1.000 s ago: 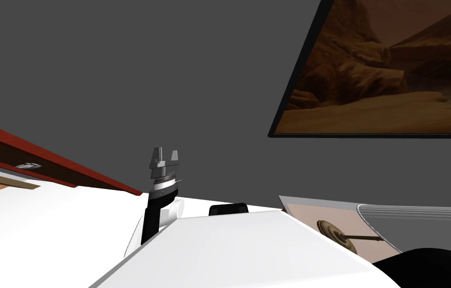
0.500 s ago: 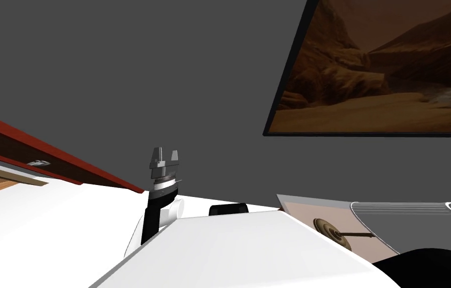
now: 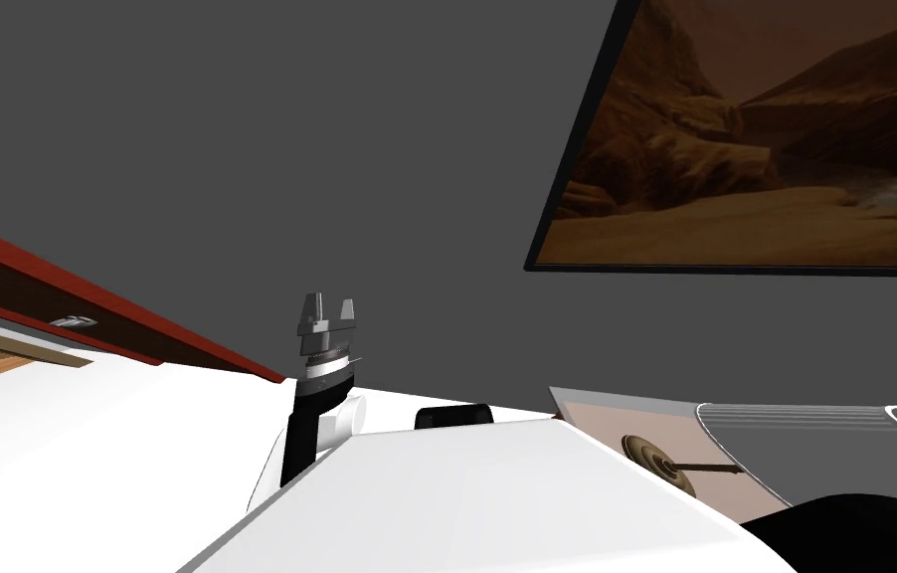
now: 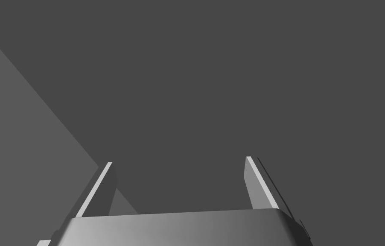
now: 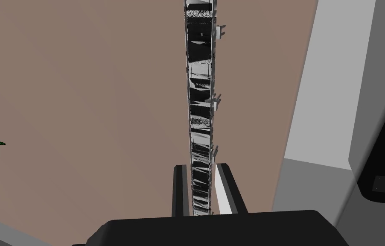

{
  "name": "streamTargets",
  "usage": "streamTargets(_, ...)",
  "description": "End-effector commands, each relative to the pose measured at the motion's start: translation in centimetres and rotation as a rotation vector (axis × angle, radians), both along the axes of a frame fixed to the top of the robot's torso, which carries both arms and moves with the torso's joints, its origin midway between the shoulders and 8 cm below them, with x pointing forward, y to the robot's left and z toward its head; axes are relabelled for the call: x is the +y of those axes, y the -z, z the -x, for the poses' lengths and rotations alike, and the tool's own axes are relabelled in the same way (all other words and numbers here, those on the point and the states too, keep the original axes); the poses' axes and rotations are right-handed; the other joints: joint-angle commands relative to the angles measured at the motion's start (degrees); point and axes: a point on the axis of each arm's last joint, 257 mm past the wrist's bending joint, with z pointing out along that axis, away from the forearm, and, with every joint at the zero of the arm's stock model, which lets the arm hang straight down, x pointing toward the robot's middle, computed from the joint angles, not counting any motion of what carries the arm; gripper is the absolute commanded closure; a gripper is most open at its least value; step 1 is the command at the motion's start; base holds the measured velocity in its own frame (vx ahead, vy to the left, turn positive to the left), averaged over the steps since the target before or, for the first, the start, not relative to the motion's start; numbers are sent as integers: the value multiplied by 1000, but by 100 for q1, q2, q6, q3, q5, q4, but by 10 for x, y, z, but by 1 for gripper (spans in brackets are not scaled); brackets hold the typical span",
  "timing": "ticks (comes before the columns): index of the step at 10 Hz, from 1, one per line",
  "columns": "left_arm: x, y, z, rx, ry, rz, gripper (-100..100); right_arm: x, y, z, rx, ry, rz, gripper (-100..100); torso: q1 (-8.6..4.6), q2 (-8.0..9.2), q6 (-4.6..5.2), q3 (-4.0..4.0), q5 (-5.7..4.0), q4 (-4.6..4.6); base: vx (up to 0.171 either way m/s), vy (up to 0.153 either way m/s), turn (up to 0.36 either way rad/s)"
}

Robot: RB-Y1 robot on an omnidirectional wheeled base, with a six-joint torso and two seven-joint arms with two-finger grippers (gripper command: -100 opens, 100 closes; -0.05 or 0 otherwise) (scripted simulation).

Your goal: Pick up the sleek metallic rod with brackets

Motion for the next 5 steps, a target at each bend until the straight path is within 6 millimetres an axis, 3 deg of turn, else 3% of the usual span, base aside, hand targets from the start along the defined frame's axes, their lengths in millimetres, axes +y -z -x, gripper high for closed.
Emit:
streamTargets(1, 0, 0, 0, 0, 0, 0, 0, 1, -2, 2, -8, -4, -12, 100, 0, 0, 0, 0, 0, 0, 46, 44, -50)
streamTargets(4, 0, 0, 0, 0, 0, 0, 0, -7, -11, 10, -6, -10, -10, 100, 34, -22, 6, -12, 2, -3, 61, 68, -47)
streamTargets(5, 0, 0, 0, 0, 0, 0, 0, -7, -12, 11, -7, -11, -12, 0, 19, -12, 3, -6, -2, 0, 5, 8, 1)
